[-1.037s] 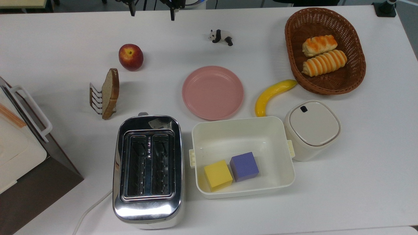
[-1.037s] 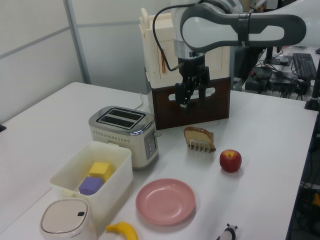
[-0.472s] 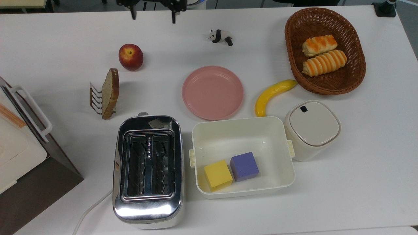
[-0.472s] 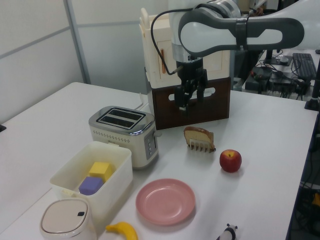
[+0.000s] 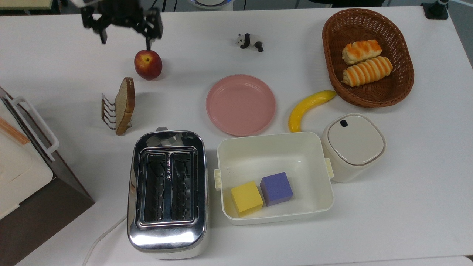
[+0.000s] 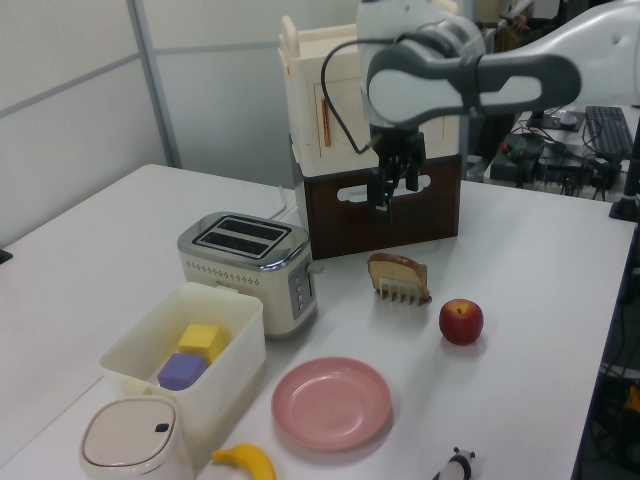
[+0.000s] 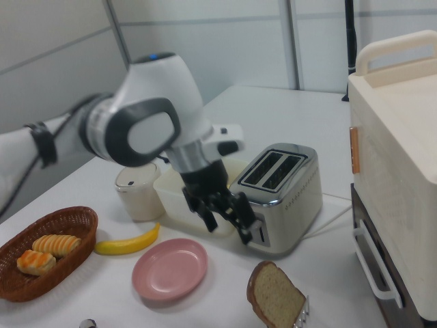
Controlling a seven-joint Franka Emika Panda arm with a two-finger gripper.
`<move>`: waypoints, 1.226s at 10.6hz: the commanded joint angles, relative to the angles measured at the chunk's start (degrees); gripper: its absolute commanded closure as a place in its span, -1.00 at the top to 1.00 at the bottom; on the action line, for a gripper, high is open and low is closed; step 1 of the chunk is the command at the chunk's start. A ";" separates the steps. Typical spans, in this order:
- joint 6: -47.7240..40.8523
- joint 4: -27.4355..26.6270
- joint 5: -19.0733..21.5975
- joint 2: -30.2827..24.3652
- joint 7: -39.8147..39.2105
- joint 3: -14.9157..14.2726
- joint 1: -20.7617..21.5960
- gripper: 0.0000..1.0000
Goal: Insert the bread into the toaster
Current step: 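Move the gripper over the bread slice in the metal toast rack, then lower the gripper and close it on the bread slice's crust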
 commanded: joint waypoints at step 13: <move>13.34 -5.42 -12.95 10.72 -0.78 1.39 1.08 -0.96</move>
